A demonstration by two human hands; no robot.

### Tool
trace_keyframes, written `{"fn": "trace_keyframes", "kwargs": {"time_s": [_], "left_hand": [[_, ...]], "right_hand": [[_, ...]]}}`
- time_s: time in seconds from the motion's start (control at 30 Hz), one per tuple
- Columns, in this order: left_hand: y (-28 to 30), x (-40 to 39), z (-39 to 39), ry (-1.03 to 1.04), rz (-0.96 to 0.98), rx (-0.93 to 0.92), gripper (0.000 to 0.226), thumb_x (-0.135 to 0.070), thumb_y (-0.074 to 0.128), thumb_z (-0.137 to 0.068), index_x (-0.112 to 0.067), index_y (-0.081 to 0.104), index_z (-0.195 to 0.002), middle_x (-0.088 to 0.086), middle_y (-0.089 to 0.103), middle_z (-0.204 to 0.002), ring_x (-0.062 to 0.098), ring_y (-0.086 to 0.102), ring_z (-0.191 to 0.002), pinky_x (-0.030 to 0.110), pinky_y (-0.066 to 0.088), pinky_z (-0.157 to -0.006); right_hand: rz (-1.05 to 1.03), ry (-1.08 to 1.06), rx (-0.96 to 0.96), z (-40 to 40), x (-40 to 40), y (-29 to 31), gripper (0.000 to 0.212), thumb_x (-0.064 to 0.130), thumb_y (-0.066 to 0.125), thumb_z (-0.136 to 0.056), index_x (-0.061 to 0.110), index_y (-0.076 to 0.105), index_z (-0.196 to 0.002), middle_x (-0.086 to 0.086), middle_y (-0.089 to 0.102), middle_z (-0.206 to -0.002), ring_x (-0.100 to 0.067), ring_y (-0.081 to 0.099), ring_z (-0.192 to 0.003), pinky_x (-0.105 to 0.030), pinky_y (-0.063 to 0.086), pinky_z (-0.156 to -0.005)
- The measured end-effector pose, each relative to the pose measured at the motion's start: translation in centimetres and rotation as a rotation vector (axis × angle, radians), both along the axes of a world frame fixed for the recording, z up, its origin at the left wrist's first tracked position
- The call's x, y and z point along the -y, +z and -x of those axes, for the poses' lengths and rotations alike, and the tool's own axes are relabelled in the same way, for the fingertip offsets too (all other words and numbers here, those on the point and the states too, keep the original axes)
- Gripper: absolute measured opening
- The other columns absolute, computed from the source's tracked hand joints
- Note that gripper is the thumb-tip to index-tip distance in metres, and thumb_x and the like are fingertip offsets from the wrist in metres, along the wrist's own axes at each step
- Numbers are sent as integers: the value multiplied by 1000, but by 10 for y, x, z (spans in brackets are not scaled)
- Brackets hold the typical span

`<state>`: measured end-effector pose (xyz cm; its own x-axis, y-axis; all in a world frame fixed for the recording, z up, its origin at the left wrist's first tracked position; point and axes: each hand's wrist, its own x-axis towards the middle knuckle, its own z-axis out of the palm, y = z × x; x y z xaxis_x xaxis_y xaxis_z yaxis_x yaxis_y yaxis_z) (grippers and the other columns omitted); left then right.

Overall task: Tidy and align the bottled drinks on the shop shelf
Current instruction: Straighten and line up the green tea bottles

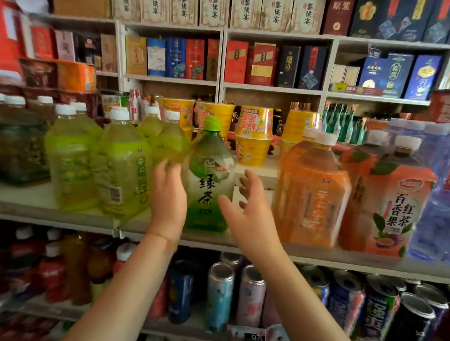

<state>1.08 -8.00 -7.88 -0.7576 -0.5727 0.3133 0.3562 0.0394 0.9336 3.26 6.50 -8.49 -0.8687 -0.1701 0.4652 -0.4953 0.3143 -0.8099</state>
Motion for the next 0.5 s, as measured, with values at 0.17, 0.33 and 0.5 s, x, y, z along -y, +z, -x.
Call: {"fn": "trace_keyframes", "kwargs": {"time_s": [0.17, 0.33, 0.5], "left_hand": [[-5, 29, 8, -320, -35, 153, 60, -65, 38, -98, -29, 56, -142, -4, 57, -144, 18, 51, -134, 47, 38, -117], [-1, 37, 8, -497, -21, 145, 61, -71, 33, -93, -34, 65, -129, -10, 70, -125, 11, 64, -119, 38, 51, -103], [6, 34, 7, -633, 0, 126, 50, -47, 24, -108, -29, 70, -104, -16, 76, -78, -3, 71, -68, 15, 53, -52]], "right_hand": [[26, -52, 94, 19, 36, 0, 71, 34, 83, -80, 25, 39, -134, 10, 58, -118, -7, 59, -107, -9, 49, -75], [65, -109, 126, 30, 44, 3, 77, 42, 92, -65, 20, 52, -126, 9, 66, -113, -8, 63, -103, -29, 56, -86], [60, -114, 154, 30, 35, 5, 70, 41, 90, -64, 20, 58, -123, 9, 69, -109, -6, 65, -98, -19, 53, -73]]}}
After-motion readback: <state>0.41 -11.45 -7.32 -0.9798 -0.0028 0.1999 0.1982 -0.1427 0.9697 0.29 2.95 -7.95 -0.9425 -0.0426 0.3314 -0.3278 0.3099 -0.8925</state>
